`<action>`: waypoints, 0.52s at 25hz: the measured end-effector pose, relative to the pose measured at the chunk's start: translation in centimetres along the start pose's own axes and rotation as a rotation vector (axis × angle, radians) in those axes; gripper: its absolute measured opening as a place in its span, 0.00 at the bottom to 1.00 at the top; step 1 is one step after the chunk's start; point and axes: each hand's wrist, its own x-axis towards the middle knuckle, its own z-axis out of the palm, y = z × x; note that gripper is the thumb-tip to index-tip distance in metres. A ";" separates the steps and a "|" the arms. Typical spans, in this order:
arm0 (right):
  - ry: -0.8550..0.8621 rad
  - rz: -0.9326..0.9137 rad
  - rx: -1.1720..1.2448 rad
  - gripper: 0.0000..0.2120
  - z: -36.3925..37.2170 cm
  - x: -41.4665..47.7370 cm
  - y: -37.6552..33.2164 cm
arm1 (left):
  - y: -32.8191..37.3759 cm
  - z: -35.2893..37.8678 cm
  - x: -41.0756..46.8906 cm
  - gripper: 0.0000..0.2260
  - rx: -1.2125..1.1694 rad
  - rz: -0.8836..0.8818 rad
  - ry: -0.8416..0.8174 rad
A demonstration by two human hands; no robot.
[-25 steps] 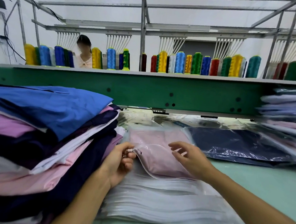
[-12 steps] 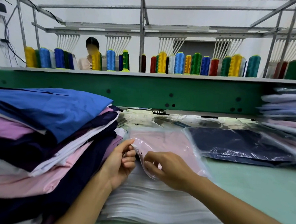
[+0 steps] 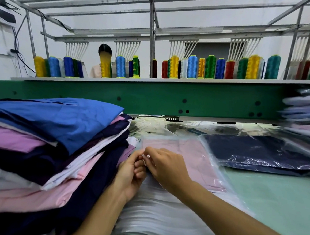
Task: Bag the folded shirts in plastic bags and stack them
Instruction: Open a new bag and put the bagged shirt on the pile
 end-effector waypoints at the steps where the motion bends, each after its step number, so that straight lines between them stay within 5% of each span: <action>1: -0.004 -0.008 -0.013 0.07 -0.1 0.1 0.0 | 0.0 0.1 -0.1 0.16 -0.029 -0.001 -0.001; 13: -0.170 0.042 0.024 0.08 -2.7 -2.6 4.9 | 0.4 -0.1 0.4 0.14 -0.265 0.047 0.017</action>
